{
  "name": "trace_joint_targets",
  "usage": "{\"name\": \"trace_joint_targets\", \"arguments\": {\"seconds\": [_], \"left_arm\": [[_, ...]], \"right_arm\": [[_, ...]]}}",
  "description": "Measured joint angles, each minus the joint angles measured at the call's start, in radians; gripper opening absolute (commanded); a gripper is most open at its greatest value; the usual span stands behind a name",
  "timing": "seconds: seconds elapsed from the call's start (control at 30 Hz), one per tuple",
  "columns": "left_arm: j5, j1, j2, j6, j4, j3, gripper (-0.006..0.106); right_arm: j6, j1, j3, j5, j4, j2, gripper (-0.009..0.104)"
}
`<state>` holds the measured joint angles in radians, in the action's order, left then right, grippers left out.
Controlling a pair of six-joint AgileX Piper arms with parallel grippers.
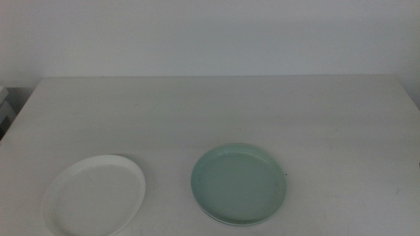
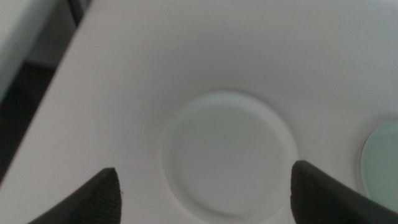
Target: Stack the three bowls on top of each other.
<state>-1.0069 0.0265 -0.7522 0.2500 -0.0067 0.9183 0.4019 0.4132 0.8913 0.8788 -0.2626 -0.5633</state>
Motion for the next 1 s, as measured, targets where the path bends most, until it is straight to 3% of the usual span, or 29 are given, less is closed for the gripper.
{"name": "trace_joint_targets", "arguments": {"seconds": [0.2, 0.47, 0.6, 0.77, 1.0], "left_arm": [[-0.015, 0.0, -0.135, -0.002, -0.003, 0.0, 0.105], [-0.008, 0.057, -0.375, -0.181, -0.022, 0.011, 0.105], [0.012, 0.173, -0.496, -0.365, -0.135, 0.015, 0.105], [0.06, 0.302, -0.658, -0.674, -0.344, 0.017, 0.105], [0.138, 0.321, -0.881, -0.839, -0.493, 0.018, 0.105]], "right_arm": [[0.001, 0.0, 0.0, 0.0, 0.0, 0.0, 0.059], [0.001, 0.0, 0.0, 0.0, 0.0, 0.0, 0.059], [0.001, 0.0, 0.0, 0.0, 0.0, 0.0, 0.059], [0.001, 0.0, 0.0, 0.0, 0.0, 0.0, 0.059], [0.001, 0.0, 0.0, 0.0, 0.0, 0.0, 0.059]]}}
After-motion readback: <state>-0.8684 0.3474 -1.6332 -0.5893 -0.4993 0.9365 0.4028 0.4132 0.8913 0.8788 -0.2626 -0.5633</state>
